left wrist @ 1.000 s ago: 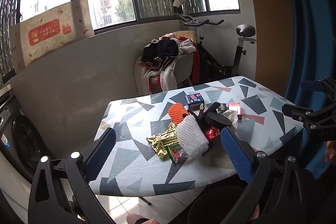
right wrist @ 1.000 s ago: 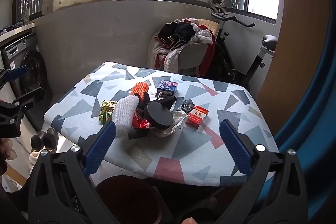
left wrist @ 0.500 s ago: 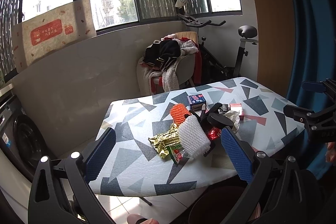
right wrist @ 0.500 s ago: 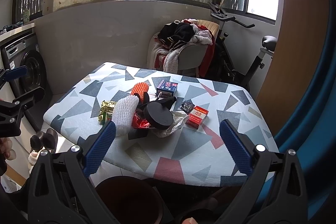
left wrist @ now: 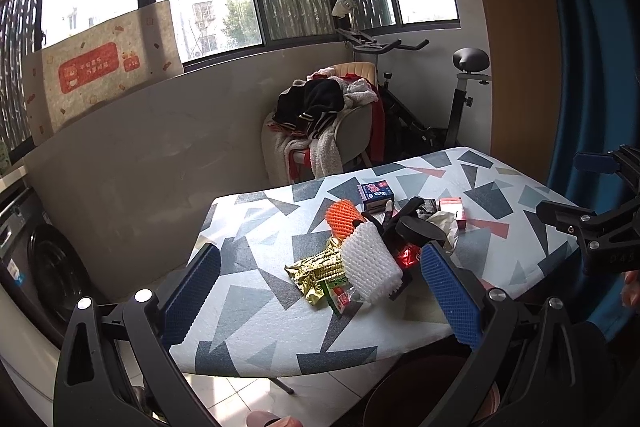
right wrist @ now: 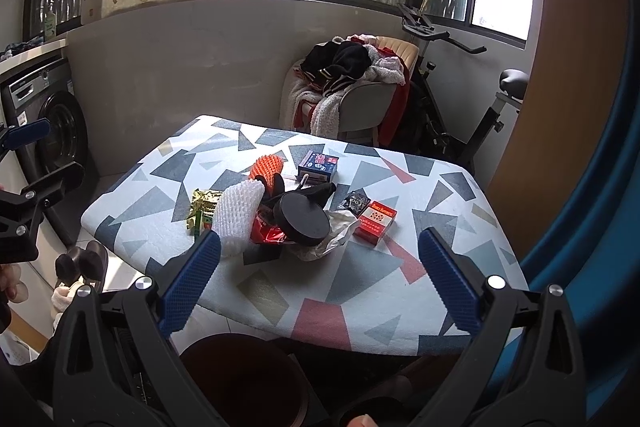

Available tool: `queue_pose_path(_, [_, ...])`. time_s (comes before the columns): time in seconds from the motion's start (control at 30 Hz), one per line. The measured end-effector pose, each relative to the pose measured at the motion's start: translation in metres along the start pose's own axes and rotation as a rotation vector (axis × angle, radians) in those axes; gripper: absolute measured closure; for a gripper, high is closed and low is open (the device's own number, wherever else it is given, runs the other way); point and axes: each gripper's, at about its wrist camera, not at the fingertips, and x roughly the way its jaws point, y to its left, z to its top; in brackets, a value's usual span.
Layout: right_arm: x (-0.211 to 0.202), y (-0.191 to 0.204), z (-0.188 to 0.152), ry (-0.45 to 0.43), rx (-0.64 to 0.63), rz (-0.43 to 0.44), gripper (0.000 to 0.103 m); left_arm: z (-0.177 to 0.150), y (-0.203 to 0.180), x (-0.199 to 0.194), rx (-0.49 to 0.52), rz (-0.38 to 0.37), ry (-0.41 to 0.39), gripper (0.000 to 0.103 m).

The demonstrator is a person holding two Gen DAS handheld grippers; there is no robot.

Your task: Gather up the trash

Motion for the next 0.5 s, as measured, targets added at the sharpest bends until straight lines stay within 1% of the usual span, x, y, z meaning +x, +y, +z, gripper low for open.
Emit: queue_pose_path(0.5, [0.0027,0.0002,-0.0020,0.003,0.004,0.000,0.006,0.0006,-0.0012,0.0026,-0.012,-0.006,0.003,0.005])
